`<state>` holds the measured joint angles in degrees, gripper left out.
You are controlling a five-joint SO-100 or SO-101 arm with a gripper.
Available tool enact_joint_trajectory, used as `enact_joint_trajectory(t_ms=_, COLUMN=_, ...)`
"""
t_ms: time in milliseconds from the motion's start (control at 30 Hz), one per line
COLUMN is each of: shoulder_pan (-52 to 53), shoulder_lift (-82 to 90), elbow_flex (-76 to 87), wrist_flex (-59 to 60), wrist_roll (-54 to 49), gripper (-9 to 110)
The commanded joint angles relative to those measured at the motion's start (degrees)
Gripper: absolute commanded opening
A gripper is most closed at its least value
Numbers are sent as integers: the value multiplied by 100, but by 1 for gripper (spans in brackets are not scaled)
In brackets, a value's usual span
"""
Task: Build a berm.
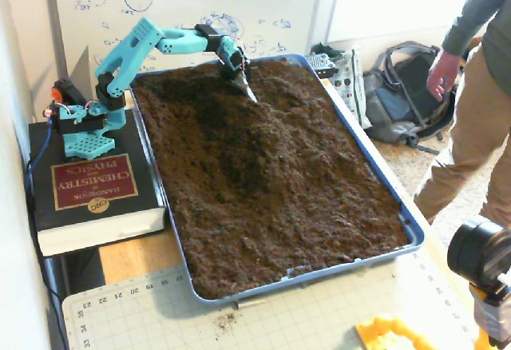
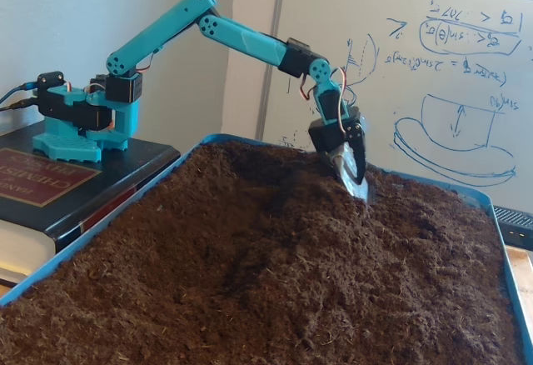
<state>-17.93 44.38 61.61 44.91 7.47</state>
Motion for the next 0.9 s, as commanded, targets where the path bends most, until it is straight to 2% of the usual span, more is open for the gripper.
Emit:
enact_joint_trajectory(t_ms=0, shoulder_pan=-255, shoulder_lift=589, elbow_flex=-158, wrist_flex=527, wrist_roll=-26, gripper=1)
enact_joint_trajectory(t_ms=300, shoulder_pan=-264, shoulder_lift=1099, elbow_flex=-580, wrist_flex=220, wrist_roll=70, gripper=1)
enact_joint_trajectory(t_ms=400, shoulder_pan=-229, shoulder_lift=1160, elbow_flex=-870, wrist_flex=-562, wrist_roll=44, gripper=1)
enact_joint_trajectory(t_ms=667, shoulder_pan=387, shoulder_lift=853, elbow_flex=-1002, wrist_flex=-3560, wrist_roll=-26, gripper=1)
enact_joint_trajectory(t_ms=867, shoulder_pan=1028, shoulder_lift=431, elbow_flex=-993, wrist_flex=-4570, wrist_roll=-123, gripper=1)
